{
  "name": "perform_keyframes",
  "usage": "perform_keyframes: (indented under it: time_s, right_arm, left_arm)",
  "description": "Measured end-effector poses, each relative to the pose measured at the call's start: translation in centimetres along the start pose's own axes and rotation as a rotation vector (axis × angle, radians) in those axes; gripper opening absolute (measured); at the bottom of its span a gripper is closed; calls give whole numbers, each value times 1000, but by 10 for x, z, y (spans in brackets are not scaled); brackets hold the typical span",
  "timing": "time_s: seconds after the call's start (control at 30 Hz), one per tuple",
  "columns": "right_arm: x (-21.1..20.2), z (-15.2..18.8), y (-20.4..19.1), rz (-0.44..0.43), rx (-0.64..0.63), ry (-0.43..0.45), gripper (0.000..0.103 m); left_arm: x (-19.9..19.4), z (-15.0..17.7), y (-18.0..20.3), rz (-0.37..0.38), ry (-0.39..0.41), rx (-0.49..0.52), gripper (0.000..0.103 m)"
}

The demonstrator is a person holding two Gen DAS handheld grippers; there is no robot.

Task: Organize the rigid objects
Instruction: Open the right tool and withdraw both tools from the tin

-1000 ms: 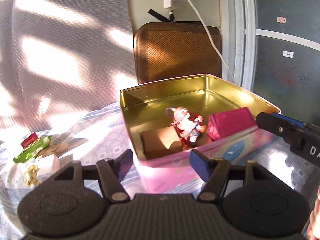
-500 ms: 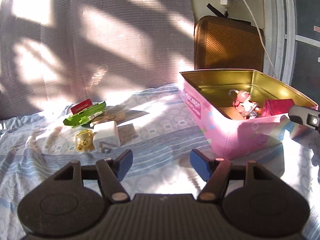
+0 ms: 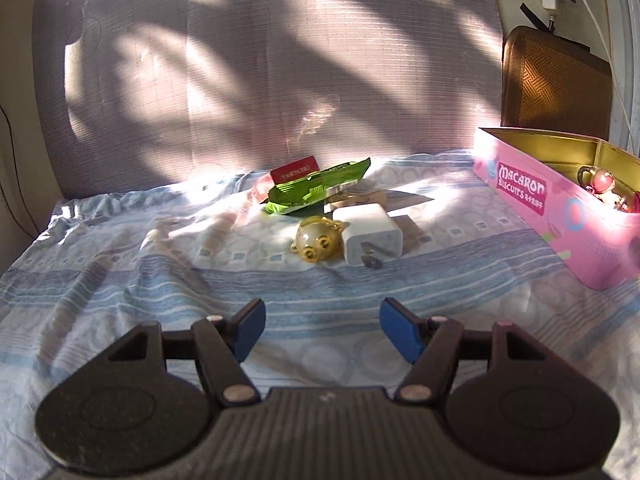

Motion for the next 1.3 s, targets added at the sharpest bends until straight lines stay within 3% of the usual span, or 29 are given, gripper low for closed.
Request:
perform_keyframes:
  time_s: [0.23,0.33,0.53,0.87,1.07,1.3]
  right_arm:
    - [12,7,-20,-10,-22,-26,35]
    - [18,12,-24,-9,-26,-44,36]
    - [31,28,-26,3,-22,-120,37]
    - [28,29,-32,-14,-57,-109,44]
    - [28,30,-31,-20,-53,-106,46]
    - [31,29,-33,-22,-62,-124,46]
  left_arm:
    - [4,1,-15,25,6,-45,65]
    - [2,2,-14,31,23,-44,70]
    - [-1,4,-11,31,42,-25,71]
    - [-3,5,-14,56,53,-35,77]
    - [-1,4,-26,97,46,-109,91]
    - [-4,4,-40,93,70,-181,97]
Point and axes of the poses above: each gripper's, at about its wrist camera, not at the fingertips, and x roughly the way its jaws point, y to its right, z to its underside, the point moved 1 cm from there along x, roughly the way its jaws point, and after that the axes turned 12 degrees about -y, right-handed, at the moved point
